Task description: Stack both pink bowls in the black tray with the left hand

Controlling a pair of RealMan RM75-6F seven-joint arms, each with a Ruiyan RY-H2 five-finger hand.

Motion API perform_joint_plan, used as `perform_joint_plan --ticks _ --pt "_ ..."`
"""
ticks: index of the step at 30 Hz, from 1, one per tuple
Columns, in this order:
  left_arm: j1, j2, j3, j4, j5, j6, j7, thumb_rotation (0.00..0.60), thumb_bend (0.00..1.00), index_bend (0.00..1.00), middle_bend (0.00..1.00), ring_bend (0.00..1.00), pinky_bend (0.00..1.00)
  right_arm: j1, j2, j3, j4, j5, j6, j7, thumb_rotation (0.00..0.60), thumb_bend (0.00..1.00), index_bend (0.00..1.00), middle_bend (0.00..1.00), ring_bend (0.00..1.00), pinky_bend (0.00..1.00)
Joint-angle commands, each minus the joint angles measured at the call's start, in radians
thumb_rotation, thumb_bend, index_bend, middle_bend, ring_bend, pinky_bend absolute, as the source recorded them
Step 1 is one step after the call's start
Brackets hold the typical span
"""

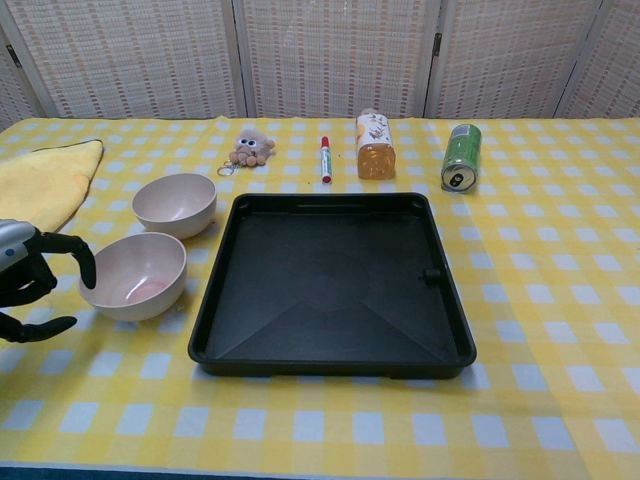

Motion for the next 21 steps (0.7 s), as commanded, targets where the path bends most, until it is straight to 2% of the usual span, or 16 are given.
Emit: perform_joint_plan --ticks 1,9,21 --pt "-0.011 -0.009 -0.001 0.004 -0.001 -0.010 0.002 0.600 0.33 0.48 1.00 1.00 1.00 -0.001 0.000 0.000 0.000 -0.002 0.003 0.003 0.600 0.32 0.00 0.00 0.00 0.00" --pt "-0.049 -0.045 -0.015 0.045 -0.029 -0.054 -0.008 0.600 0.34 0.50 1.00 1.00 1.00 0.002 -0.001 0.002 -0.001 0.008 -0.006 -0.003 0.600 0.32 0.00 0.00 0.00 0.00" --pt "-0.072 -0.095 -0.009 0.112 -0.028 -0.049 -0.006 0.600 0.44 0.61 1.00 1.00 1.00 0.004 0.012 -0.004 0.002 0.004 -0.016 0.015 0.600 0.32 0.00 0.00 0.00 0.00"
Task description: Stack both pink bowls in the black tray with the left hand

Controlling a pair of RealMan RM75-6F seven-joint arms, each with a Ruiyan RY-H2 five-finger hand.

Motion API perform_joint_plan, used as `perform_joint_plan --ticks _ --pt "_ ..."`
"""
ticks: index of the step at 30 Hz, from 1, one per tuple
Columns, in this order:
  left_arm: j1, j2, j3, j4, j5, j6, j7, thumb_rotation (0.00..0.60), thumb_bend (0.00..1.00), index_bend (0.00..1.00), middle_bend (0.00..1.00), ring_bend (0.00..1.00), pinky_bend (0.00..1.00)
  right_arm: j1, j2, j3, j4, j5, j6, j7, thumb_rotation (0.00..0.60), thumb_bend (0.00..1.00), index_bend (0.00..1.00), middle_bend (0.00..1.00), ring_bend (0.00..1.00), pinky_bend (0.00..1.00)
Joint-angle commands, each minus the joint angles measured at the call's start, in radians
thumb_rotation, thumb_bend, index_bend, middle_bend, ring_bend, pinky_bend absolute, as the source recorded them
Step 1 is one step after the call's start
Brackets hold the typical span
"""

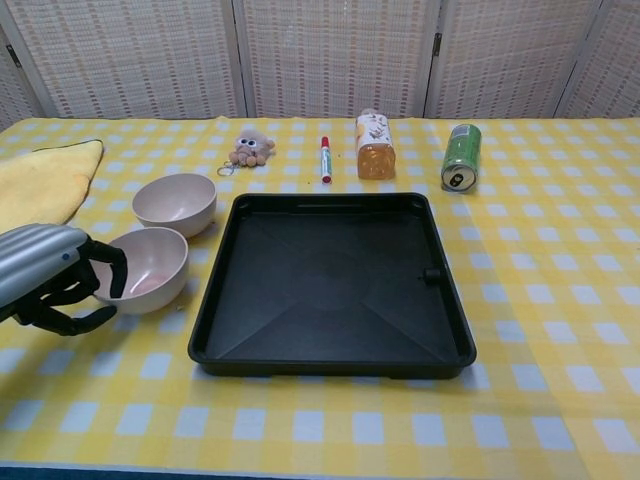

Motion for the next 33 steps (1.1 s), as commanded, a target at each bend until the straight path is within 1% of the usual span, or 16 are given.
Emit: perform_joint_plan --ticks 1,8,14,20,26,29,33 --pt "-0.003 -0.002 0.004 0.001 0.003 0.001 -0.008 0.600 0.44 0.61 1.00 1.00 1.00 -0.001 0.000 0.001 0.002 0.002 0.001 0.003 0.600 0.32 0.00 0.00 0.00 0.00" --pt "-0.007 0.005 0.007 -0.022 0.020 0.034 -0.006 0.600 0.45 0.61 1.00 1.00 1.00 -0.003 0.001 -0.001 0.002 -0.003 0.006 0.007 0.600 0.32 0.00 0.00 0.00 0.00" --pt "-0.010 0.025 0.007 -0.089 0.035 0.058 0.059 0.600 0.45 0.62 1.00 1.00 1.00 -0.006 0.007 -0.010 -0.002 -0.023 0.014 0.018 0.600 0.32 0.00 0.00 0.00 0.00" --pt "-0.023 0.027 -0.009 -0.161 0.033 0.064 0.125 0.600 0.45 0.62 1.00 1.00 1.00 -0.015 0.015 -0.021 -0.004 -0.053 0.035 0.035 0.600 0.32 0.00 0.00 0.00 0.00" --pt "-0.061 -0.019 -0.035 -0.188 0.030 0.041 0.170 0.600 0.45 0.62 1.00 1.00 1.00 -0.021 0.023 -0.027 -0.006 -0.072 0.051 0.052 0.600 0.32 0.00 0.00 0.00 0.00" --pt "-0.079 -0.065 -0.059 -0.171 0.015 0.033 0.196 0.600 0.45 0.62 1.00 1.00 1.00 -0.025 0.026 -0.029 -0.005 -0.077 0.059 0.062 0.600 0.32 0.00 0.00 0.00 0.00" --pt "-0.112 -0.129 -0.083 -0.134 -0.018 -0.004 0.202 0.600 0.45 0.62 1.00 1.00 1.00 -0.028 0.029 -0.032 -0.004 -0.084 0.065 0.069 0.600 0.32 0.00 0.00 0.00 0.00"
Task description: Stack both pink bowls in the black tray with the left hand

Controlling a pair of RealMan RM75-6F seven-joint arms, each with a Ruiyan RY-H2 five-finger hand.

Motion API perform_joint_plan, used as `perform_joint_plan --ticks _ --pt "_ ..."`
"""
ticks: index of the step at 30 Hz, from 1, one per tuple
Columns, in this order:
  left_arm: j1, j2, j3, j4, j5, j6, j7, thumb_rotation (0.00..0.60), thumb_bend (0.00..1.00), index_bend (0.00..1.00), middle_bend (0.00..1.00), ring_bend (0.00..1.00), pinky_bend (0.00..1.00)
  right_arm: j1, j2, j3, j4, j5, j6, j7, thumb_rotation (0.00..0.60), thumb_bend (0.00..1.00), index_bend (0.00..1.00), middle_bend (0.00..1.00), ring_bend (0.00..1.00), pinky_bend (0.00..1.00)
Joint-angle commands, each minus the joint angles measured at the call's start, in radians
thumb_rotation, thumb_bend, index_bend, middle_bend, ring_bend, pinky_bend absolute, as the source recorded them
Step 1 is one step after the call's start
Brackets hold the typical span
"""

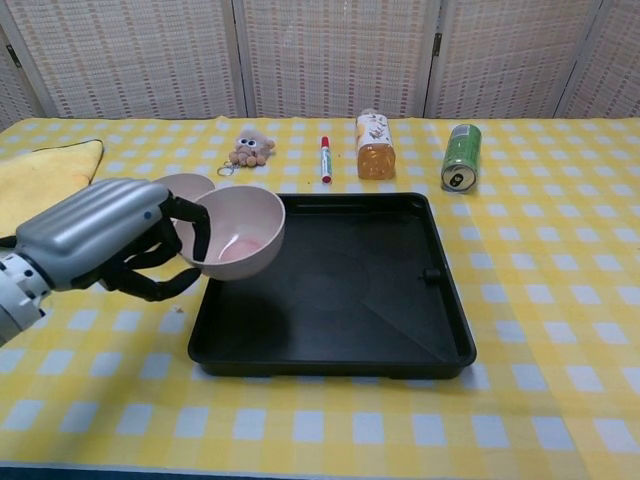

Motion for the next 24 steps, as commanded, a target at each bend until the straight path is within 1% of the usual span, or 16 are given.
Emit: perform_joint_plan --ticks 1,4,12,17,21,23,24 --pt "-0.031 -0.051 -0.022 0.040 -0.024 -0.030 0.005 0.600 0.45 0.62 1.00 1.00 1.00 -0.002 0.002 -0.002 0.001 -0.005 0.005 0.003 0.600 0.32 0.00 0.00 0.00 0.00" --pt "-0.058 -0.095 -0.033 0.088 -0.038 -0.059 -0.009 0.600 0.45 0.62 1.00 1.00 1.00 -0.006 0.003 -0.003 0.003 -0.005 0.010 0.006 0.600 0.32 0.00 0.00 0.00 0.00" --pt "-0.107 -0.166 -0.039 0.196 -0.041 -0.088 -0.069 0.600 0.45 0.62 1.00 1.00 1.00 -0.020 0.005 -0.008 0.012 0.000 0.020 0.003 0.600 0.32 0.00 0.00 0.00 0.00" --pt "-0.129 -0.210 -0.039 0.261 -0.043 -0.094 -0.113 0.600 0.45 0.60 1.00 1.00 1.00 -0.032 0.011 -0.006 0.019 0.010 0.033 0.019 0.600 0.32 0.00 0.00 0.00 0.00" --pt "-0.139 -0.245 -0.034 0.299 -0.032 -0.076 -0.145 0.600 0.46 0.59 1.00 1.00 1.00 -0.036 0.014 -0.005 0.023 0.012 0.036 0.029 0.600 0.32 0.00 0.00 0.00 0.00" --pt "-0.142 -0.258 -0.033 0.311 -0.034 -0.076 -0.151 0.600 0.46 0.56 1.00 1.00 1.00 -0.037 0.015 -0.005 0.024 0.011 0.037 0.032 0.600 0.32 0.00 0.00 0.00 0.00" --pt "-0.145 -0.262 -0.032 0.315 -0.036 -0.079 -0.151 0.600 0.45 0.51 1.00 1.00 1.00 -0.037 0.016 -0.005 0.024 0.010 0.038 0.033 0.600 0.32 0.00 0.00 0.00 0.00"
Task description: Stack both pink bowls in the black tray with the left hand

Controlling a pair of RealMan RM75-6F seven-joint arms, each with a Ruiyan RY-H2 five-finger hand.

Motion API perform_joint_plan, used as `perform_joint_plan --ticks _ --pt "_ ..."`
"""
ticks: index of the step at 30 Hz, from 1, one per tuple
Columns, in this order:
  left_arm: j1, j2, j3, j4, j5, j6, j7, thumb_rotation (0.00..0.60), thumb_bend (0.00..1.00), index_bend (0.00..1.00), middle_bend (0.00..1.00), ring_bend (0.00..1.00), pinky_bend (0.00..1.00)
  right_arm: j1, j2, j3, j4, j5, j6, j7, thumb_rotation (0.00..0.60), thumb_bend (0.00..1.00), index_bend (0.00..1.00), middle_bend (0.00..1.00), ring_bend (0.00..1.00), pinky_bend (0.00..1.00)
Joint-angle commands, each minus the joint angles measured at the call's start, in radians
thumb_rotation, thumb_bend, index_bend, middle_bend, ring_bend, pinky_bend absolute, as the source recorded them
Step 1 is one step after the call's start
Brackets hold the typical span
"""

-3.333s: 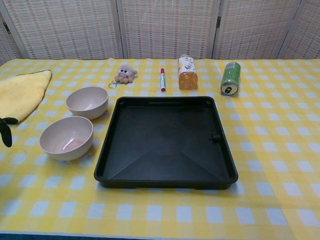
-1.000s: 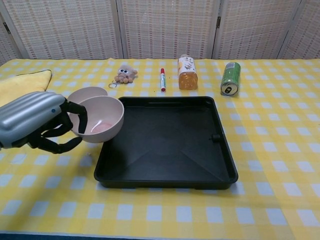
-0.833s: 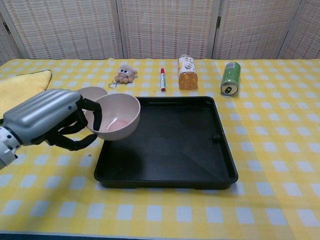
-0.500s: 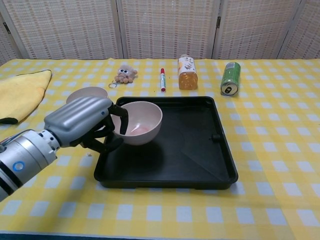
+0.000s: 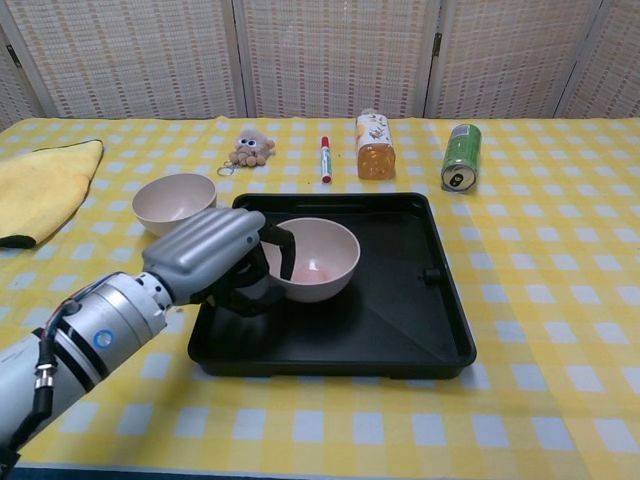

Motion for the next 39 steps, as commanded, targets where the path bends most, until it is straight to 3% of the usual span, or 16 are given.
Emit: perform_joint_plan --ticks 1,5,10,19,27,32,39 --pt "-0.007 -0.011 0.002 0.010 -0.005 -0.004 -0.002 0.600 0.45 0.45 1.00 1.00 1.00 -0.002 0.001 0.000 0.001 -0.001 0.003 0.002 0.600 0.32 0.00 0.00 0.00 0.00" --pt "-0.007 -0.006 0.005 -0.014 0.000 0.014 -0.005 0.600 0.43 0.24 1.00 1.00 1.00 -0.003 0.001 0.002 0.002 0.001 0.002 0.002 0.600 0.32 0.00 0.00 0.00 0.00" --pt "0.003 0.028 0.009 -0.076 0.015 0.055 0.005 0.600 0.40 0.19 1.00 1.00 1.00 -0.001 -0.004 0.006 0.000 0.009 -0.005 -0.014 0.600 0.32 0.00 0.00 0.00 0.00" --pt "0.044 0.164 0.013 -0.223 -0.007 0.088 0.058 0.600 0.29 0.28 1.00 1.00 1.00 0.001 -0.009 0.006 -0.007 0.004 -0.008 -0.031 0.600 0.32 0.00 0.00 0.00 0.00" --pt "0.071 0.250 -0.042 -0.178 -0.119 0.065 0.027 0.600 0.30 0.47 1.00 1.00 1.00 0.001 -0.012 -0.001 -0.008 -0.010 -0.011 -0.045 0.600 0.32 0.00 0.00 0.00 0.00" --pt "0.065 0.292 -0.054 -0.197 -0.171 0.007 -0.002 0.600 0.32 0.49 1.00 1.00 1.00 0.007 -0.016 -0.001 -0.008 -0.010 -0.022 -0.051 0.600 0.32 0.00 0.00 0.00 0.00" --pt "0.041 0.260 -0.068 -0.094 -0.217 -0.031 0.032 0.600 0.33 0.50 1.00 1.00 1.00 0.013 -0.018 0.000 -0.010 -0.003 -0.037 -0.061 0.600 0.32 0.00 0.00 0.00 0.00"
